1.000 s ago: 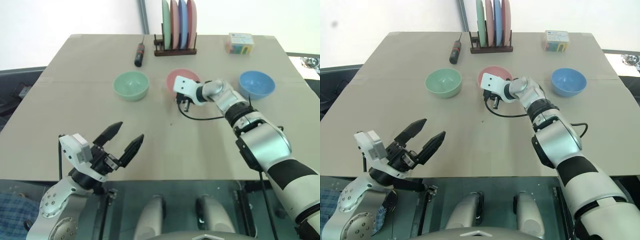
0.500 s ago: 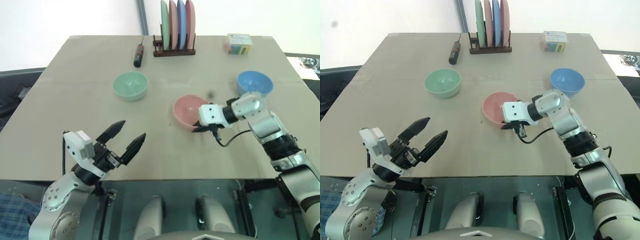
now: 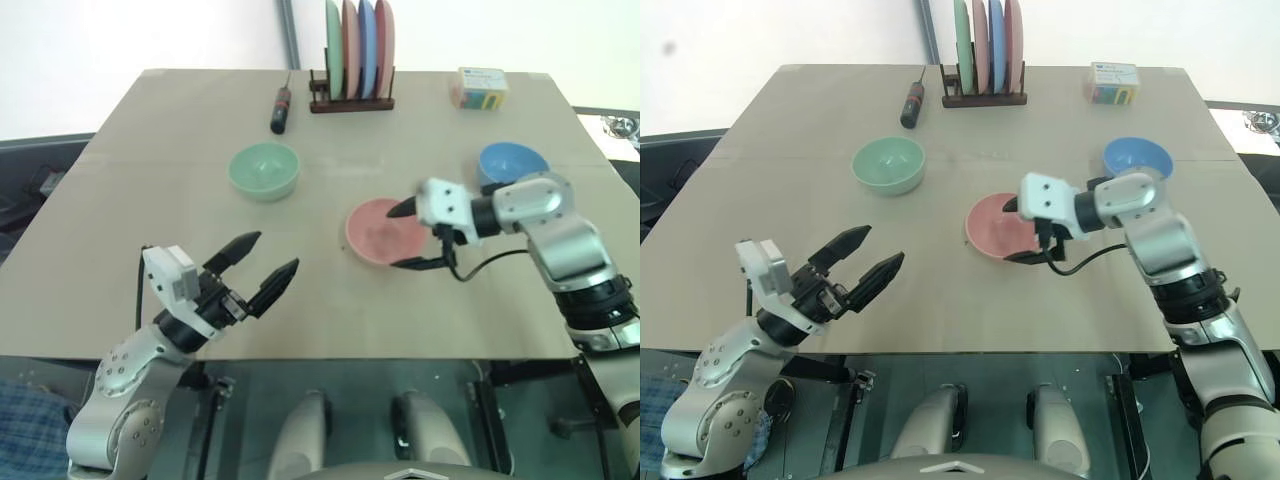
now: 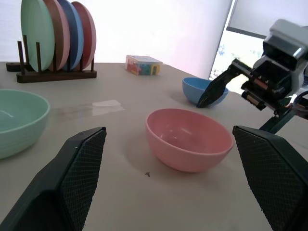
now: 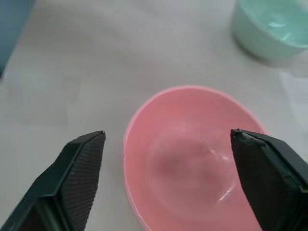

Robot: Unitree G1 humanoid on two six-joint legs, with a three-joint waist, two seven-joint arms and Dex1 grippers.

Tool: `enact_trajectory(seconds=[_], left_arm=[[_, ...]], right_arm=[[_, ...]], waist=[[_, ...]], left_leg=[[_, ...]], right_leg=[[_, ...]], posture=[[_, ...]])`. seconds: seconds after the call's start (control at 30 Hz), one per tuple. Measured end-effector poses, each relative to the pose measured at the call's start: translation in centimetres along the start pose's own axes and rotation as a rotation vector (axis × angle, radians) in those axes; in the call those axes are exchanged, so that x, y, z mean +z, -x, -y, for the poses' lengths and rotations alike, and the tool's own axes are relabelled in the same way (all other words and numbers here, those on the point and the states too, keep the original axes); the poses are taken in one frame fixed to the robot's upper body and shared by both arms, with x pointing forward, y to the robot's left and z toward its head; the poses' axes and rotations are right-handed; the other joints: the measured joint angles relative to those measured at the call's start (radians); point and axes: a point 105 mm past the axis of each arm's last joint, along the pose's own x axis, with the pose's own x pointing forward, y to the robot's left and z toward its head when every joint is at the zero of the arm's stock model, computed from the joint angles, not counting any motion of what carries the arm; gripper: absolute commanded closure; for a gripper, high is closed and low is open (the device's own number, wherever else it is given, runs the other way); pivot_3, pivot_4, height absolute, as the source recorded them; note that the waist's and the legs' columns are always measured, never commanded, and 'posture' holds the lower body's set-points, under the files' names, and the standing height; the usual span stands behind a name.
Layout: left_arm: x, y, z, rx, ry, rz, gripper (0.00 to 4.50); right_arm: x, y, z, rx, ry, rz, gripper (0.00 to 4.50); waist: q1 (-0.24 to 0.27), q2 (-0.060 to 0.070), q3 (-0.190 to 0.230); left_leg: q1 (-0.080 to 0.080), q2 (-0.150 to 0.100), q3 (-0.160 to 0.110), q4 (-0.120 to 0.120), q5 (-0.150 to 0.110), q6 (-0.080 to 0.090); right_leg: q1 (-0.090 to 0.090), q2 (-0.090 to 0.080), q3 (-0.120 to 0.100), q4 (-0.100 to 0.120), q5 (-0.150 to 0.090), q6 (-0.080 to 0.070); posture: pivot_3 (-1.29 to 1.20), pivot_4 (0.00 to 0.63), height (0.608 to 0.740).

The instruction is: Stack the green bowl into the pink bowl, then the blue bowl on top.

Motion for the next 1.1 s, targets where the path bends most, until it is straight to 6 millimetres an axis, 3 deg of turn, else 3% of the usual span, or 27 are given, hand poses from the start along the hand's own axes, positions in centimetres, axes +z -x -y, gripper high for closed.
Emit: enact_trajectory(seconds=[0.13,0.2,0.33,0.43,0.67,0.87,1.07,1.1], left_arm=[[-0.7,-0.9,-1.6,0.074,-0.044,-0.067,0.0],[-1.1,-2.7,-4.2,0.152,-0.141,-0.178,0.0],[0.1,-5.1,-6.5,0.194,-0.268,-0.237,0.0],[-0.2,-6.5,-7.9,0.216,-0.342,-0.328,0.0],[-0.8,-9.4,-10.1,0.193,-0.486,-0.483,0.0],[-1.6,-10.0,-12.9,0.229,-0.527,-0.559,0.0],[-4.3,-11.4,-13.1,0.132,-0.567,-0.616,0.0],[-4.3,-11.7,-13.2,0.121,-0.574,-0.618,0.52]], right_arm=[[-0.2,1.8,0.5,-0.077,-0.127,0.08,0.1],[1.0,3.8,0.5,-0.123,-0.259,0.242,0.1],[3.1,5.6,0.1,-0.139,-0.303,0.38,0.1],[3.6,6.3,0.3,-0.168,-0.353,0.445,0.1],[4.1,6.5,-0.4,-0.185,-0.391,0.503,0.1],[3.8,6.8,-0.2,-0.228,-0.383,0.484,0.1],[3.6,6.7,-0.2,-0.24,-0.38,0.476,0.1],[3.6,6.7,-0.2,-0.24,-0.38,0.475,0.0]], waist=[[0.008,0.0,0.0],[0.01,-0.001,0.001],[0.009,-0.001,0.0],[0.007,-0.001,0.001],[0.006,-0.001,0.001],[0.006,-0.001,0.001],[0.009,-0.002,0.001],[0.009,-0.002,0.001]], left_leg=[[0.0,0.0,0.0,0.0,0.0,0.0],[-0.001,0.0,-0.001,0.0,0.0,0.0],[-0.001,0.0,0.0,0.0,0.0,0.0],[-0.001,0.0,0.001,0.0,0.0,0.0],[-0.001,0.0,0.002,0.0,0.0,0.0],[-0.003,0.0,0.002,0.0,0.0,0.0],[-0.004,0.0,0.002,0.0,0.0,0.0],[-0.004,0.0,0.002,0.0,0.0,0.0]], right_leg=[[0.0,0.0,0.001,0.0,0.0,0.0],[0.0,0.002,0.0,0.0,0.0,0.0],[0.0,0.002,0.001,0.0,0.0,0.0],[0.0,0.002,0.002,0.0,0.001,0.0],[-0.001,0.002,0.002,0.0,0.0,0.001],[-0.003,0.002,0.003,0.0,0.001,0.001],[-0.003,0.002,0.003,0.0,0.001,0.001],[-0.004,0.002,0.003,0.0,0.001,0.001]], posture=[[0.0,0.15,0.74],[0.0,0.15,0.74],[0.0,0.15,0.74],[0.0,0.15,0.74],[0.0,0.15,0.74],[0.0,0.15,0.74],[0.0,0.15,0.74],[0.0,0.15,0.74]])
